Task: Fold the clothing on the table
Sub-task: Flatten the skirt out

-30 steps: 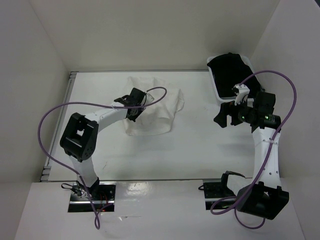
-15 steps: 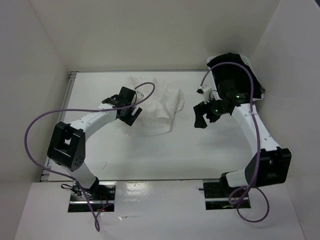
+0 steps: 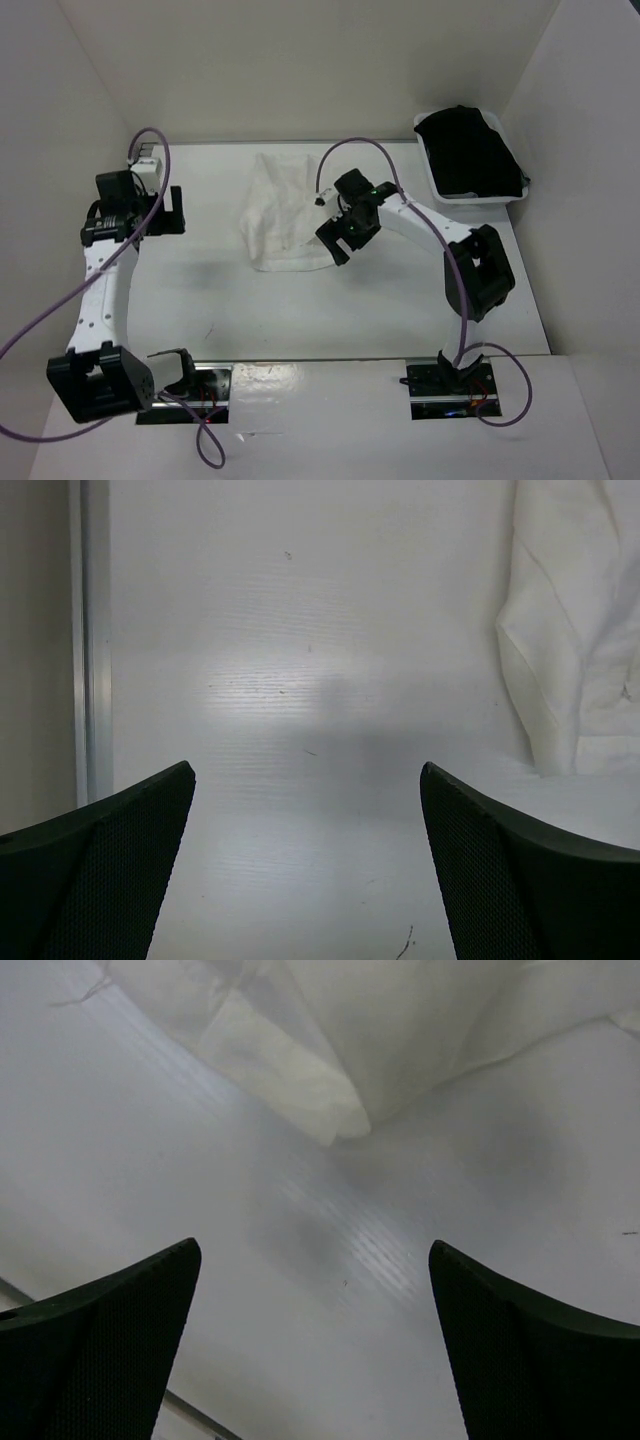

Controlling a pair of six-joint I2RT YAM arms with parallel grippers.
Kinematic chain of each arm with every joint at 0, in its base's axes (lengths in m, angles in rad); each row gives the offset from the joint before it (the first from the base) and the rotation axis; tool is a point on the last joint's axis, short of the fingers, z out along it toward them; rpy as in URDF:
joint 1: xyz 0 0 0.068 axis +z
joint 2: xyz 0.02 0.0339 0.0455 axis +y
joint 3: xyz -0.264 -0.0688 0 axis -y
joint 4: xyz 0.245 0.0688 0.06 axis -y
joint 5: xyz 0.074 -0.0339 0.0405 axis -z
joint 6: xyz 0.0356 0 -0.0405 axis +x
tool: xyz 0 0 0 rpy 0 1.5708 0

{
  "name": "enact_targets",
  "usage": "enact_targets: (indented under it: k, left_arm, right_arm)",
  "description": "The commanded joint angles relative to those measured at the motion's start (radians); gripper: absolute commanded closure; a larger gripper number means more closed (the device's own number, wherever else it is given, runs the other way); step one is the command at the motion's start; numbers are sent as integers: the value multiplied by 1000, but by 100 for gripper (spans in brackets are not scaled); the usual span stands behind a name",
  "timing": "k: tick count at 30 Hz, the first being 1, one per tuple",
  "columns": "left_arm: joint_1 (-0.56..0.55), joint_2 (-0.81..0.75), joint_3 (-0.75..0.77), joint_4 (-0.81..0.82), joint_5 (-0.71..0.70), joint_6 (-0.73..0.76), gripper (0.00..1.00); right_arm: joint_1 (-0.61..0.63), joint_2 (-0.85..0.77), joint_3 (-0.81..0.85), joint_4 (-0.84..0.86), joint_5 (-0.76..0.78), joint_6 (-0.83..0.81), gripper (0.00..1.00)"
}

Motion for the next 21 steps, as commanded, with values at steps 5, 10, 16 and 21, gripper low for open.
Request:
enact_targets:
  k: [5,10,16,21]
  left_arm:
    - [129,-123,-99,-24,148,-11,1]
    - [173,-123,-122,-24,191,8,1]
    - [192,-112,-131,-24,210,18,1]
    - [192,-112,-131,-24,210,18,1]
  right_arm:
    - [-5,95,45,224,87,138,1]
    - [-5,138,1,329,111,201,1]
    - [-5,212,1,350,36,235,16]
    - [-5,264,1,341,44,235,76]
